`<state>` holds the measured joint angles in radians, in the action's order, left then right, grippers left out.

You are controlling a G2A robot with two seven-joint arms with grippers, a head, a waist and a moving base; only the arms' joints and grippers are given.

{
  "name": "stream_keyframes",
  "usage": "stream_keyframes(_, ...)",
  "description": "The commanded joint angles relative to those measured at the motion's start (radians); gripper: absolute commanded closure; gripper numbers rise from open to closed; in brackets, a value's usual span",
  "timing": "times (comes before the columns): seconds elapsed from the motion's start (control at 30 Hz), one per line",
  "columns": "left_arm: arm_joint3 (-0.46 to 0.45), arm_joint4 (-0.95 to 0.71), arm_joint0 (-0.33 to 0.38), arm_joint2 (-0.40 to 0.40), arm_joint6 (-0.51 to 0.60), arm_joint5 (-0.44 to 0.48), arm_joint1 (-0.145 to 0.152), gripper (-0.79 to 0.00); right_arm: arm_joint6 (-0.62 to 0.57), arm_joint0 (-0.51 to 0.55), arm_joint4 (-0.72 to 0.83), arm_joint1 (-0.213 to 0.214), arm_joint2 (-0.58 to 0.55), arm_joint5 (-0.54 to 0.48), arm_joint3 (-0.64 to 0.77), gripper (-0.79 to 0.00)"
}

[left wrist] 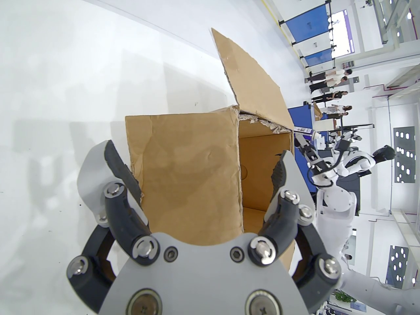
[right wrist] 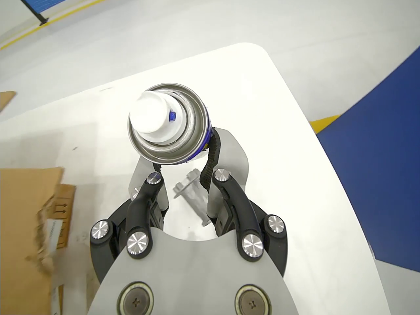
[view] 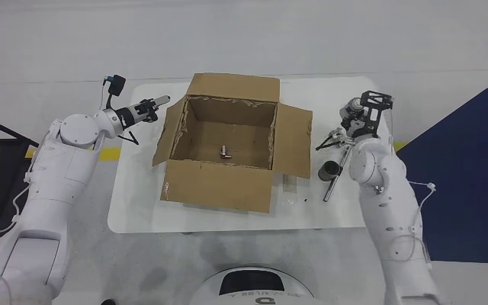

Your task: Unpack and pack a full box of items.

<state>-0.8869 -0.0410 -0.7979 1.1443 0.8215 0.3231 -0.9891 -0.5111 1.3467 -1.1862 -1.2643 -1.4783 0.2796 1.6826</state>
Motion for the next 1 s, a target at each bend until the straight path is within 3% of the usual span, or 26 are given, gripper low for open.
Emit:
stream_keyframes(0.0, 0.000, 0.000, 0.000, 0.000, 0.000, 0.000, 0.000, -0.785, -0.024, 0.027, -0.013, 0.001, 0.013, -0.032, 0.089, 0.000)
stream_keyframes(0.27, 0.000, 0.000, 0.000, 0.000, 0.000, 0.000, 0.000, -0.785, -0.125, 0.069, -0.067, 0.005, 0.093, -0.175, 0.336, 0.000)
stream_keyframes(0.47, 0.000, 0.000, 0.000, 0.000, 0.000, 0.000, 0.000, -0.785, -0.197, 0.016, -0.071, 0.002, 0.210, -0.319, 0.398, 0.000)
stream_keyframes(0.7, 0.000, 0.000, 0.000, 0.000, 0.000, 0.000, 0.000, -0.785, -0.300, -0.164, -0.031, -0.023, 0.394, -0.385, 0.266, 0.000)
stream_keyframes(0.97, 0.000, 0.000, 0.000, 0.000, 0.000, 0.000, 0.000, -0.785, -0.518, -0.432, 0.077, -0.085, 0.600, -0.334, -0.081, -0.006)
